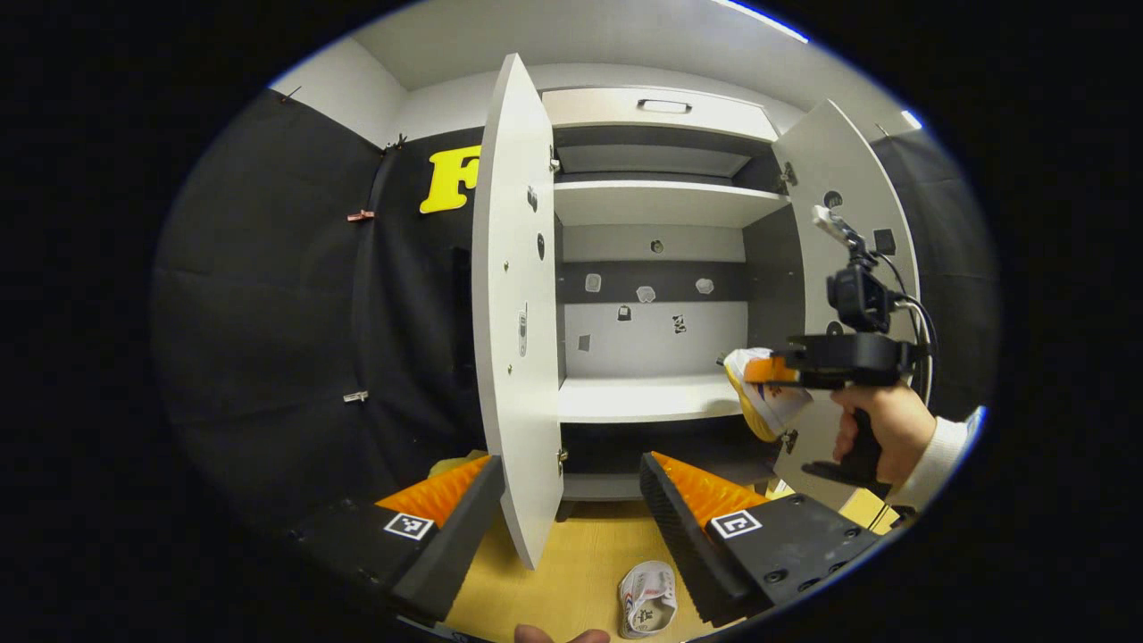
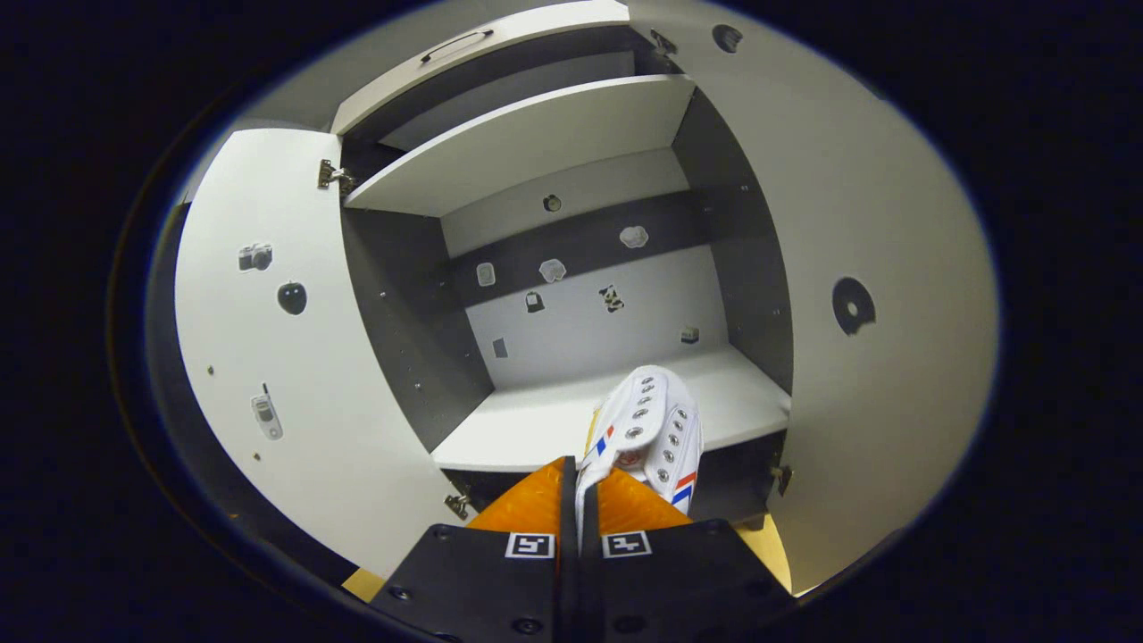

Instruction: Grab one shoe with the right hand and put it into the shoe cabinet, grab the other shoe with the left hand and put it into the shoe cabinet; then close the right door with the right hand and the left door with the left hand.

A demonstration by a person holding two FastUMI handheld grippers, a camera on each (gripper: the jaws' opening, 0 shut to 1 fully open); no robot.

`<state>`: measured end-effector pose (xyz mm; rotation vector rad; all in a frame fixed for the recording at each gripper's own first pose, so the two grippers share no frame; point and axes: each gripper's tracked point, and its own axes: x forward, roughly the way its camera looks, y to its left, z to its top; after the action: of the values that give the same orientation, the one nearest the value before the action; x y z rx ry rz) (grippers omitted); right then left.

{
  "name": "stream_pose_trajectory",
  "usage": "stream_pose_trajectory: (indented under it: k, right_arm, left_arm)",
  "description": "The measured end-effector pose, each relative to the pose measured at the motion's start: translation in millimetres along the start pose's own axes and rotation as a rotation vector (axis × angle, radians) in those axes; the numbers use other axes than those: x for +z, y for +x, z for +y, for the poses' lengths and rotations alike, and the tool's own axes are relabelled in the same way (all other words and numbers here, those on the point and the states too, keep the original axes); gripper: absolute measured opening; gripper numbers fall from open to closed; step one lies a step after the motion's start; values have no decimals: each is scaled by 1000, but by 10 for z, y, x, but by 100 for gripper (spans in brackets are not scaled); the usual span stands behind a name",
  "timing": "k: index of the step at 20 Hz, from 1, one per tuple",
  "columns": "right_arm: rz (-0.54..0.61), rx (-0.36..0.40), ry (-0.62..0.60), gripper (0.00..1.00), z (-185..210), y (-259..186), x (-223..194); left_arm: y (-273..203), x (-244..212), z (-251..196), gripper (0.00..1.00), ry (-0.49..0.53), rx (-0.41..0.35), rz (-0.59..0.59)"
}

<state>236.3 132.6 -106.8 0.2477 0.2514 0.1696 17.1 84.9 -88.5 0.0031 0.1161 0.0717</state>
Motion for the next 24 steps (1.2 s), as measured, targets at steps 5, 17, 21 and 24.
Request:
stream_pose_trajectory:
  k: [5,17,21,24]
  right_arm:
    - [-1,-44,-111,5,-185,906,373]
    - [216,-146,-373,5,-838,2057,-69]
    - [247,-136,-327,5,-807,1981,-127]
    - [255,-131,-274,9,-758,1919,-120]
  left_arm:
    - [119,-47,37,96,-22,-5,15]
    - [316,-151,-22,96,-36,4,39]
    - [344,-191,-33,96,-48,4,52]
    - [348,-163,-36,96,-56,0,41]
